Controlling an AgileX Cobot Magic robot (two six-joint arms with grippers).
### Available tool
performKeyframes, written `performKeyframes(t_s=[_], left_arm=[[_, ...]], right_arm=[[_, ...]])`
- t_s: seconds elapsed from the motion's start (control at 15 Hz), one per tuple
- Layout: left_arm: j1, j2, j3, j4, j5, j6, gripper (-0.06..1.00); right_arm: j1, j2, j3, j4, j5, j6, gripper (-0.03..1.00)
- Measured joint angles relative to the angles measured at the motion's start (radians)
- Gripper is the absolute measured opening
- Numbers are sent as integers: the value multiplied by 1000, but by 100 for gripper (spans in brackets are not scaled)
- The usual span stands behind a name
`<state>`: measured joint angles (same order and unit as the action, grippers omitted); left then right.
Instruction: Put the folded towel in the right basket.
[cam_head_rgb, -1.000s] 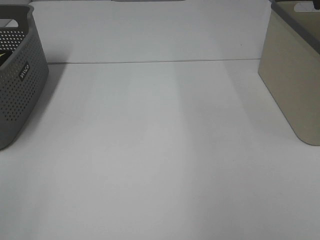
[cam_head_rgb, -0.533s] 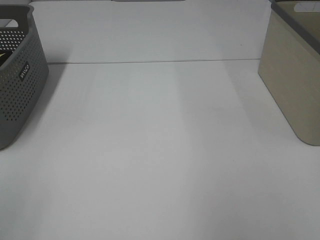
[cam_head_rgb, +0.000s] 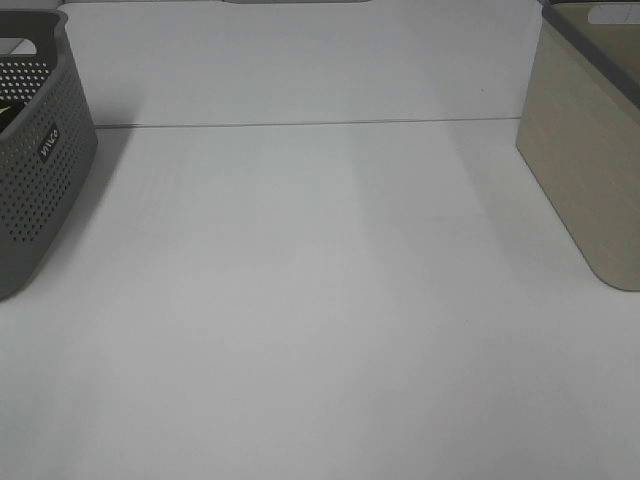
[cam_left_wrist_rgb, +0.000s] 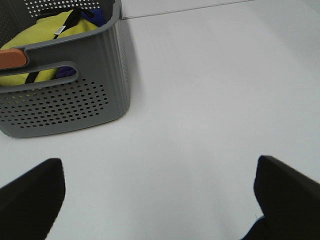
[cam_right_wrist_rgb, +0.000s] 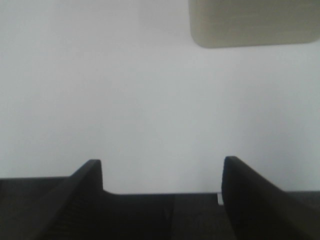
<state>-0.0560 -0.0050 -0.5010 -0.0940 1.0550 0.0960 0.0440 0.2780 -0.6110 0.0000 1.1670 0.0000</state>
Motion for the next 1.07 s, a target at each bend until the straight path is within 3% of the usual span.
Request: performKeyframes(t_s=[0.2, 0.4, 1.07], left_arm=[[0, 0, 0, 0, 0, 0, 98], [0, 0, 0, 0, 0, 0, 98], [0, 0, 0, 0, 0, 0, 98]], right_arm=[[0, -150, 74, 0, -73, -30, 65], [0, -243, 91, 0, -76, -49, 65], [0, -285, 105, 10, -95, -56, 65]])
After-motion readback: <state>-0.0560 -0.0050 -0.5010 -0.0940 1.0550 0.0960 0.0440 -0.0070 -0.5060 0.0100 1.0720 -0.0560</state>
